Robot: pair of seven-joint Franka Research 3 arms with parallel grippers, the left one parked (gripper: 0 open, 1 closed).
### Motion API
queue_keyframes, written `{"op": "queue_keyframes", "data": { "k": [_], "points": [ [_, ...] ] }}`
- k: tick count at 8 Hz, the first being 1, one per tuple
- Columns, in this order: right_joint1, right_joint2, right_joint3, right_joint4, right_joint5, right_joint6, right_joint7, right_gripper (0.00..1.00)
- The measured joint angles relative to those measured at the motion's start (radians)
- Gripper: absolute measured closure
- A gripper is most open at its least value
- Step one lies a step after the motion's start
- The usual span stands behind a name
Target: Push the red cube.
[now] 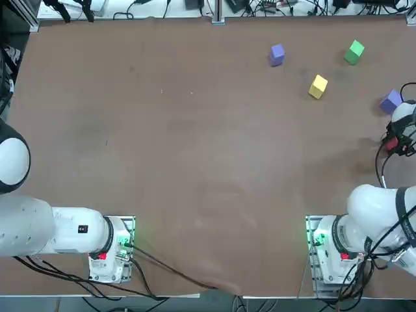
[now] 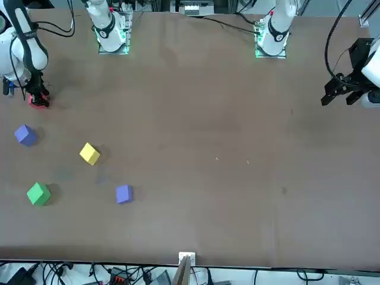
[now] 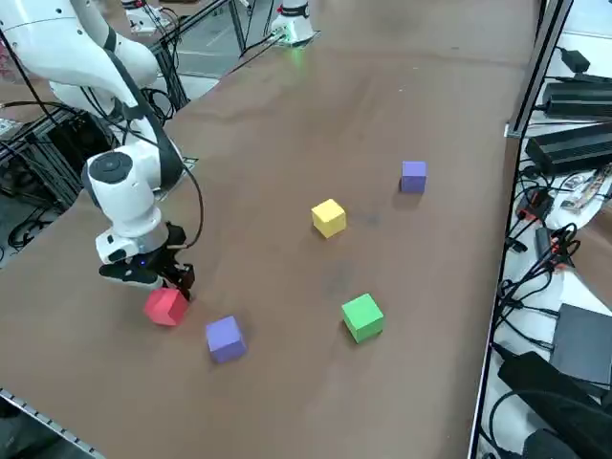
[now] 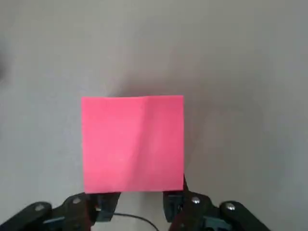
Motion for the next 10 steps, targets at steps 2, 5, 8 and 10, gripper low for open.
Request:
{"op": "queue_keyframes", "data": {
  "k": [2,5,8,10],
  "points": [
    [0.0,0.001,0.0,0.007,-0.005,0.0,-0.019,0.4],
    [0.002,-0.018,0.009,0.019,-0.009,-0.076,-0.07,0.02],
    [0.066,-0.167,0.063,0.039,-0.007,-0.378,-0.063,0.0],
    [0.206,-0.291,0.078,0.088,-0.003,-0.568,-0.053,0.0]
  ]
}}
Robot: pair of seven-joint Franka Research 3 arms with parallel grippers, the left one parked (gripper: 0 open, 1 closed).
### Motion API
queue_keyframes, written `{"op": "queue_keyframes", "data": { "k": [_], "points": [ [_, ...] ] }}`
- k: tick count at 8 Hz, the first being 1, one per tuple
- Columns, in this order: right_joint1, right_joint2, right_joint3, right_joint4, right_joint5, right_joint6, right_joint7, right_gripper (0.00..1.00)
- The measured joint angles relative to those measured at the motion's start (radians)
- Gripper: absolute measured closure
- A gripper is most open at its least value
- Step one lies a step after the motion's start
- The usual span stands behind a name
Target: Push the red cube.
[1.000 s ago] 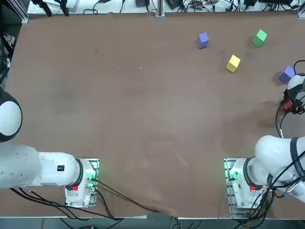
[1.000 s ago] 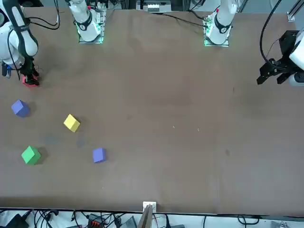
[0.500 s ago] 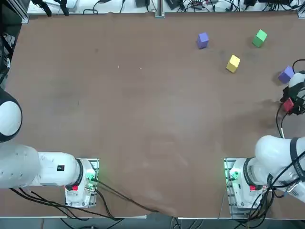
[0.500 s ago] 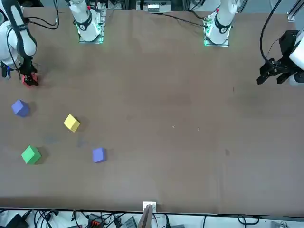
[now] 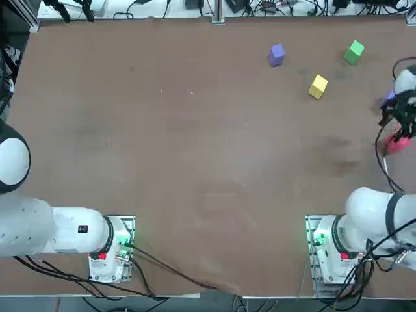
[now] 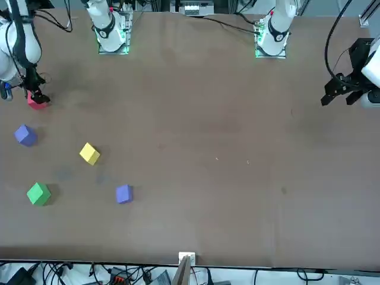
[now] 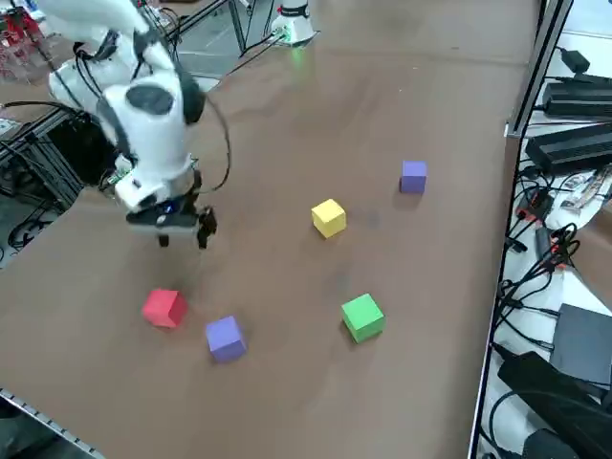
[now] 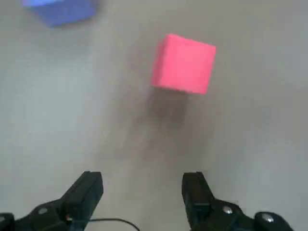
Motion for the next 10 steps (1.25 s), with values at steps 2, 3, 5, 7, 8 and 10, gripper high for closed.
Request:
{"op": "queue_keyframes", "data": {
  "k": [2,3,5,7,8,10],
  "points": [
    [0.163,-0.049,0.007,0.171,0.01,-0.233,-0.006,0.0],
    [0.239,-0.042,0.009,0.28,0.026,-0.331,-0.027,0.0],
    [0.337,0.007,0.01,0.492,0.049,-0.49,-0.167,0.0],
    [0.365,0.043,0.008,0.637,0.144,-0.557,-0.416,0.0],
    [0.365,0.046,0.003,0.675,0.201,-0.565,-0.552,0.0],
    [0.374,0.044,0.001,0.711,0.245,-0.568,-0.713,0.0]
  ]
}}
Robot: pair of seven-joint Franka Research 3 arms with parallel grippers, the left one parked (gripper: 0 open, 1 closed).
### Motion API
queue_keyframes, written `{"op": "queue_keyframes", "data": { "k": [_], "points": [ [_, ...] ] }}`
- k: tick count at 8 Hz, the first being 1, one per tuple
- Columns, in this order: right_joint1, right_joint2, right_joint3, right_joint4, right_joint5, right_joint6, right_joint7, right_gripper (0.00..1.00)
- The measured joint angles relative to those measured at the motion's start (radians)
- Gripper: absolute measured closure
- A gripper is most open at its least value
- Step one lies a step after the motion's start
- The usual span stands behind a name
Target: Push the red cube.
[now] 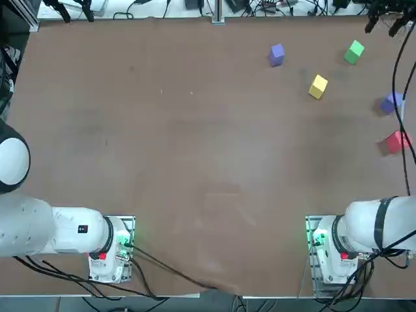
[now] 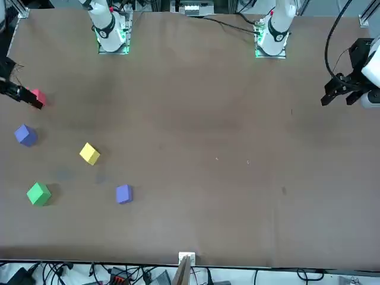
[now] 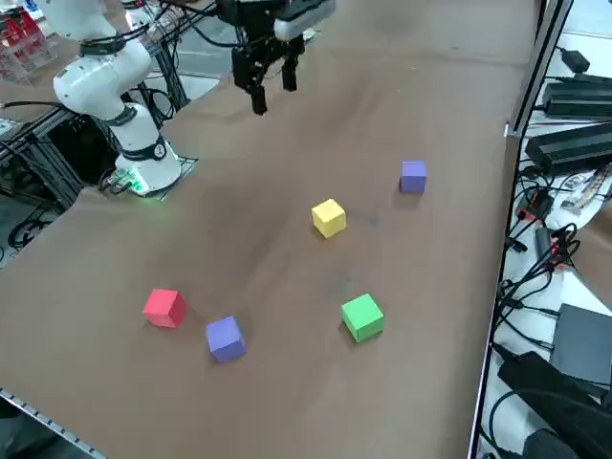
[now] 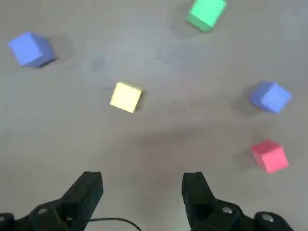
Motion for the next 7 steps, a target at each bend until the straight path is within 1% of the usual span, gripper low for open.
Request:
{"op": "queue_keyframes", "data": {
  "k": [3,4,5,7],
  "points": [
    [0.111,0.0,0.0,0.048,-0.012,-0.001,-0.02,0.0],
    [0.136,-0.004,0.0,0.053,-0.02,-0.007,-0.021,0.0],
    [0.144,-0.012,-0.002,0.053,-0.021,-0.022,-0.023,0.0],
    [0.144,-0.04,-0.016,0.042,0.002,-0.048,-0.059,0.0]
  ]
}}
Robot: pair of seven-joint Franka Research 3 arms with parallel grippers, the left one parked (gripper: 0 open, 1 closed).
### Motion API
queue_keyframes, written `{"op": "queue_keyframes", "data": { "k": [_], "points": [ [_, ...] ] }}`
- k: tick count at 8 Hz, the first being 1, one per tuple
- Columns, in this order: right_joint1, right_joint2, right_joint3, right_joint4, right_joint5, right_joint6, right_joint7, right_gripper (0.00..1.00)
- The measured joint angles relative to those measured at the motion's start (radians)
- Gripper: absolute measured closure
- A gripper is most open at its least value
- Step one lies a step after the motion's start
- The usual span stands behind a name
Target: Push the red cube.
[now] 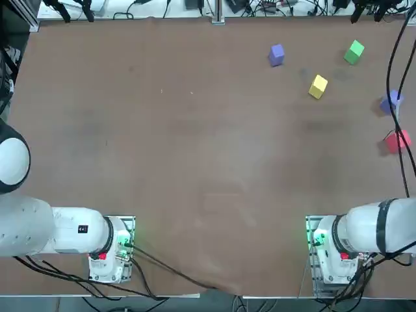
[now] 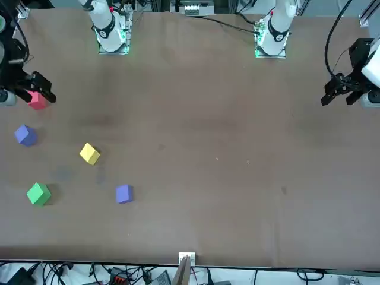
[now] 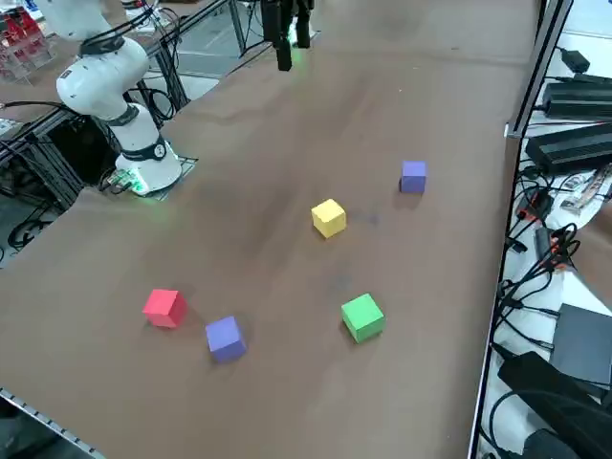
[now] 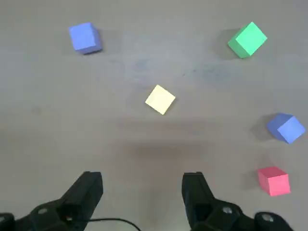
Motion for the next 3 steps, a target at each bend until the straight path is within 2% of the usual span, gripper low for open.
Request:
{"op": "queue_keyframes", "data": {
  "k": [3],
  "points": [
    [0.0,-0.025,-0.01,-0.003,0.01,-0.006,-0.01,0.0]
  ]
}}
